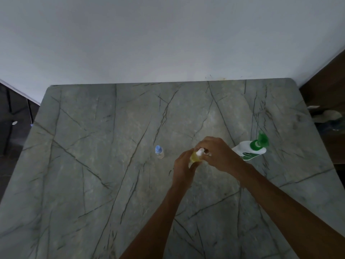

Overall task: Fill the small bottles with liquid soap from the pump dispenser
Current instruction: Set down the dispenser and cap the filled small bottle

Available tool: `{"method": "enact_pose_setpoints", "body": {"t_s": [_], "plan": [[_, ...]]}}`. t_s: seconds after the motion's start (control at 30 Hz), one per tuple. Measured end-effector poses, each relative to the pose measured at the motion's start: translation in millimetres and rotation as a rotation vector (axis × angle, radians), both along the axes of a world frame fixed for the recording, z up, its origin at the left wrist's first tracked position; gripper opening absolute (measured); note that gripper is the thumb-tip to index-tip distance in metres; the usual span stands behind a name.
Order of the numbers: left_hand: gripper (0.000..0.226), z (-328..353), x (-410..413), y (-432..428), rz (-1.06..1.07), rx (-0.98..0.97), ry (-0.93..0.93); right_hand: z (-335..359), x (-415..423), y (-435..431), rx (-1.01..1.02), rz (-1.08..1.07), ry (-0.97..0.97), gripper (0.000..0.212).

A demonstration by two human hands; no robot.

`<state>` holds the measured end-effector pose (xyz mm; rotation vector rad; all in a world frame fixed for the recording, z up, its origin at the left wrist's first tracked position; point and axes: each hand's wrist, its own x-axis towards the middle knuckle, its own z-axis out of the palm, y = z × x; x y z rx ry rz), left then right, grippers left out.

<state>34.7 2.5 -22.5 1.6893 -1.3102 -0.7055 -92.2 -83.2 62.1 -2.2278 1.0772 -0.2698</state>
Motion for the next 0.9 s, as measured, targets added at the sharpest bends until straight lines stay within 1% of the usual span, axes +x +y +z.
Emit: {"method": "enact_pose_setpoints", "body": {"t_s": [0.03,0.07,0.13,0.17,0.23,0.27,0.3,0.33,0.4,0.43,0.5,0.63,0.7,0.77,0.83,0.9], "plan": [[0.034,-0.1,-0.3,-1.3,-0.014,-0.003,-0.009,-1.2,0.1,-1.3,-0.054,-0.014,0.024,0.022],[0.033,0.1,-1.2,-2.4,-0.035,-0.021,-0.018,-1.8,0.1,-2.5,-0.089,-0.042,0.066,0.023],[0.034,-0.5,-2.6,-3.7,-0.069,-0.045,-0.031,-1.9,0.4,-3.2,-0.149,-0.085,0.138,0.039],[0.035,0.0,-3.3,-4.1,-0.075,-0.046,-0.030,-2.0,0.0,-2.5,-0.136,-0.102,0.127,0.046],[0.037,-1.9,-3.6,-4.7,-0.061,-0.046,-0.011,2.0,-2.3,-3.5,-0.010,-0.121,0.030,0.056],[0.037,-3.0,-3.2,-5.2,-0.047,-0.041,-0.003,2.8,-3.4,-5.5,0.050,-0.089,0.008,0.058],[0.038,-3.1,-3.1,-5.9,-0.036,-0.033,-0.001,1.2,-4.0,-8.1,0.067,-0.030,0.012,0.052],[0.036,-3.7,-2.9,-7.0,-0.032,-0.027,-0.005,0.0,-3.6,-10.0,0.040,0.017,0.038,0.040],[0.032,-7.1,-2.6,-9.3,-0.051,-0.034,-0.019,-2.7,-2.4,-10.4,-0.041,0.011,0.068,0.021],[0.031,-8.8,-2.5,-9.7,-0.066,-0.040,-0.029,-4.2,-1.9,-9.8,-0.075,-0.022,0.081,0.019],[0.033,-10.6,-3.3,-10.3,-0.087,-0.037,-0.041,-5.8,-0.4,-7.7,-0.124,-0.073,0.100,0.027],[0.038,-11.6,-5.9,-8.6,-0.061,-0.027,-0.038,-8.4,-4.6,-7.4,-0.040,-0.015,0.047,0.039],[0.035,-10.9,-6.2,-10.6,-0.048,-0.035,-0.013,-10.6,-5.5,-8.6,-0.068,0.017,0.072,0.029],[0.032,-9.7,-6.9,-12.5,-0.037,-0.052,-0.005,-12.6,-4.8,-8.5,-0.124,-0.003,0.060,0.020],[0.030,-8.0,-8.3,-16.0,-0.015,-0.064,0.004,-17.3,-3.8,-9.6,-0.165,-0.048,0.006,0.018],[0.029,-8.6,-8.6,-19.5,0.001,-0.062,0.016,-22.5,-3.3,-11.8,-0.159,-0.071,-0.027,0.019]]}}
